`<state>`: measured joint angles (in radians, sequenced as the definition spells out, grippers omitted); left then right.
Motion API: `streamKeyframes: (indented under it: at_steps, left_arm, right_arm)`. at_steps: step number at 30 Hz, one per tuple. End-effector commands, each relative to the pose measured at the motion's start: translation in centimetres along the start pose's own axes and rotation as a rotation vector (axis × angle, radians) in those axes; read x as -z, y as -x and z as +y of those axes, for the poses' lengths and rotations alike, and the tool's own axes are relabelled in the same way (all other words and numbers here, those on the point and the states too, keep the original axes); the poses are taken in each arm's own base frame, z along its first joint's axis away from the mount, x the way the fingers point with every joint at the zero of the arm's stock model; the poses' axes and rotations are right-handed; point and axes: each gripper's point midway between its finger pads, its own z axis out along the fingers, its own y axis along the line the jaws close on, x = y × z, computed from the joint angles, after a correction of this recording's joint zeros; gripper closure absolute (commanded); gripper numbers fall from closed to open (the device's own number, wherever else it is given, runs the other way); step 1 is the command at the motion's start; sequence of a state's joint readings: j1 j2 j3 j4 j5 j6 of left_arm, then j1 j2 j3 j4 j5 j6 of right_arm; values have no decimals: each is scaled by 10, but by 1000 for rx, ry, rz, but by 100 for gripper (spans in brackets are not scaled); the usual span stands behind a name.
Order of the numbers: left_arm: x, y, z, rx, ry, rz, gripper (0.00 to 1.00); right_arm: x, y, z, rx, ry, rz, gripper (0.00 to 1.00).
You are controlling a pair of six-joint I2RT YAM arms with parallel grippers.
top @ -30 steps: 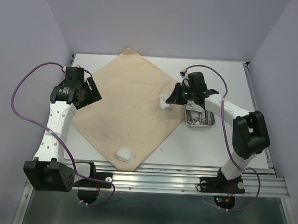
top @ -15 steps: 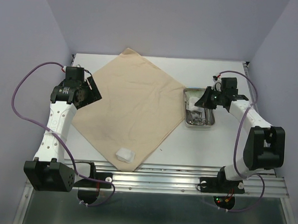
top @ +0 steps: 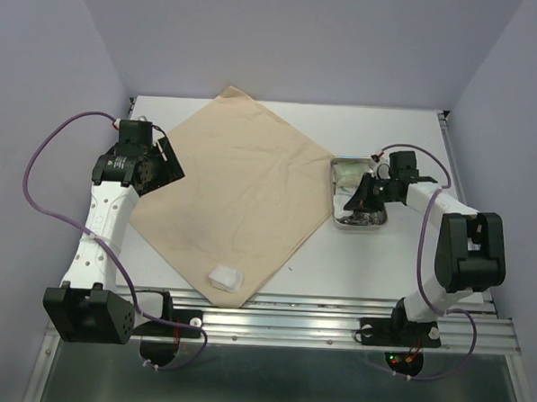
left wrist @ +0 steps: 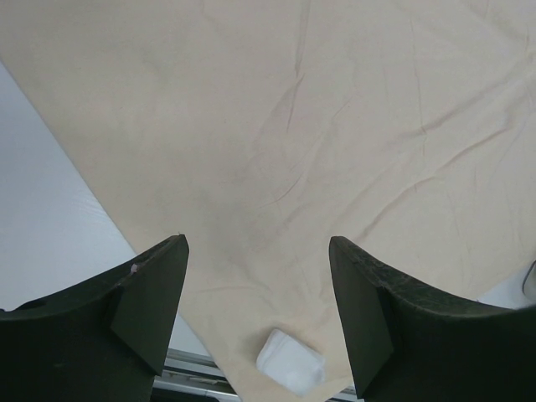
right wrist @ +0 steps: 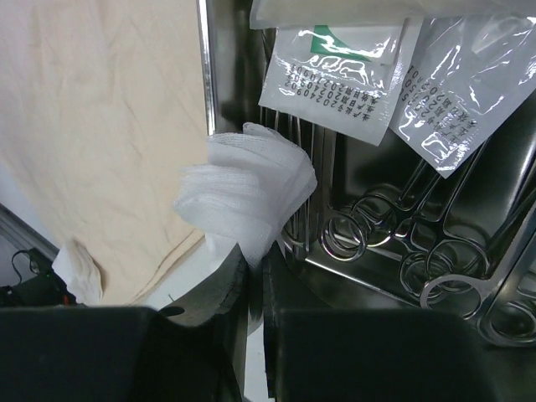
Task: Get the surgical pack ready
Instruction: Place the medical item in the container.
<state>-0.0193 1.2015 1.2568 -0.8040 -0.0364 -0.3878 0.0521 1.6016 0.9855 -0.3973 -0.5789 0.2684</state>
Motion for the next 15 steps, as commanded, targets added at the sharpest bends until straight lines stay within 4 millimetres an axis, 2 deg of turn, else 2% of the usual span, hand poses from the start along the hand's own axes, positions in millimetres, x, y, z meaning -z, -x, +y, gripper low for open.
streamKeyframes:
  at_steps: [1, 5, 12, 13, 15]
  left_arm:
    - [-1, 1, 0, 9, -8, -8, 21]
    - [0, 1, -1, 10, -11, -8, 21]
    - [-1, 0, -2, 13, -14, -5, 21]
    - [-1, 1, -3, 14, -19, -7, 21]
    - [-1, 2, -3, 14, -19, -7, 21]
  right_arm:
    - [-5, -6, 5, 21, 57, 38, 99]
    - [-11, -7, -7, 6, 11, 49, 99]
    - [-8, 0, -25, 9, -108, 8, 92]
    - [-8, 0, -25, 9, -107, 8, 90]
    - [-8, 0, -24, 7, -103, 6, 76]
